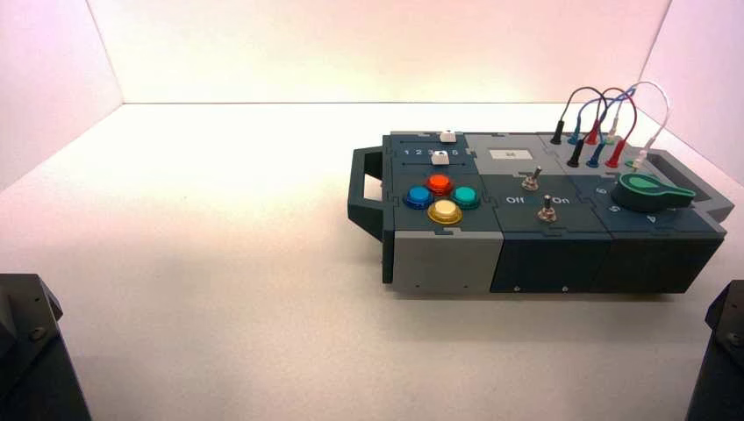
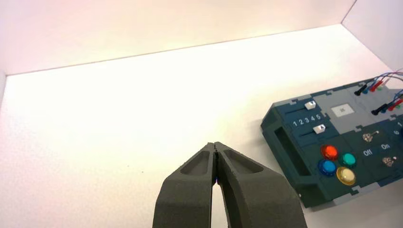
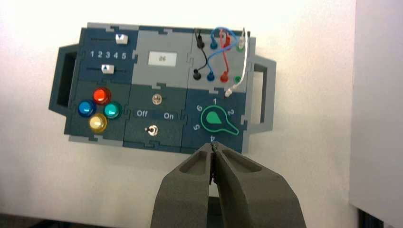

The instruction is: Turn the knob to position 1.

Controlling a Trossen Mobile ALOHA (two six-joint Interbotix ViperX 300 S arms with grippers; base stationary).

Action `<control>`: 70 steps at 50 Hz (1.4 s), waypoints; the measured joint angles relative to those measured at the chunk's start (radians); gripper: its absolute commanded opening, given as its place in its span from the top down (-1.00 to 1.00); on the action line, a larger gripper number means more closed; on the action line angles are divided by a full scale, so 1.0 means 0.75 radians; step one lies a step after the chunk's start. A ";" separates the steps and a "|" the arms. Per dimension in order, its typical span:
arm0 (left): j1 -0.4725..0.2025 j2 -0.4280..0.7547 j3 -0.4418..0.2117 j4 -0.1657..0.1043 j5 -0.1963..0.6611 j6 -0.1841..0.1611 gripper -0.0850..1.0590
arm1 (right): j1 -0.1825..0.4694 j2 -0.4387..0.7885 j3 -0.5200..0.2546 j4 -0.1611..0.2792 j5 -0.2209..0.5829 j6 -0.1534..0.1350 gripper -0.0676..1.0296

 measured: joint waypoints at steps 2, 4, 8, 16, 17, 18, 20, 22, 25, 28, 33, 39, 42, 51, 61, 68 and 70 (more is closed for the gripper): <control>0.000 0.006 0.000 0.000 0.000 0.000 0.91 | -0.002 -0.002 0.004 0.000 0.008 -0.002 0.92; 0.000 0.012 0.000 0.000 0.002 0.000 0.91 | -0.002 -0.006 0.010 0.002 0.014 0.000 0.92; 0.000 0.020 -0.002 0.000 0.004 0.002 0.91 | 0.000 -0.012 0.020 0.002 0.018 0.000 0.92; 0.000 0.022 0.000 0.000 0.006 0.002 0.91 | -0.002 -0.033 0.037 0.006 0.033 0.000 0.92; 0.000 0.020 0.000 0.000 0.006 0.002 0.91 | 0.000 -0.035 0.039 0.008 0.039 0.000 0.92; 0.000 0.020 0.000 0.000 0.006 0.002 0.91 | 0.000 -0.037 0.039 0.010 0.043 0.000 0.92; 0.000 0.022 0.000 0.002 0.006 0.000 0.91 | -0.002 -0.039 0.045 0.018 0.055 0.000 0.92; 0.000 0.020 -0.002 0.000 0.006 0.002 0.91 | 0.000 -0.039 0.049 0.022 0.063 0.000 0.92; 0.000 0.022 0.000 0.000 0.006 0.002 0.91 | -0.002 -0.039 0.061 0.029 0.078 0.000 0.92; 0.000 0.022 0.000 0.000 0.006 0.002 0.91 | -0.002 -0.039 0.080 0.037 0.092 0.000 0.92; 0.000 0.029 0.000 0.000 0.004 0.002 0.91 | -0.002 -0.037 0.084 0.039 0.096 0.000 0.92; -0.002 0.033 0.000 0.000 0.006 0.002 0.91 | -0.006 0.004 0.084 0.039 0.100 0.012 0.92; 0.000 0.033 -0.002 -0.002 0.006 0.002 0.91 | -0.008 0.057 0.084 0.037 0.100 0.014 0.92; 0.000 0.035 0.000 -0.004 0.006 0.002 0.91 | -0.010 0.254 0.084 0.033 0.096 0.020 0.92; 0.000 0.035 0.000 -0.002 0.006 0.002 0.91 | -0.022 0.407 0.084 0.033 0.078 0.027 0.92; 0.000 0.035 0.000 -0.002 0.006 0.002 0.91 | -0.057 0.499 0.084 0.031 0.070 0.027 0.92; 0.000 0.035 0.000 -0.002 0.006 0.002 0.91 | -0.065 0.538 0.084 0.027 0.063 0.025 0.92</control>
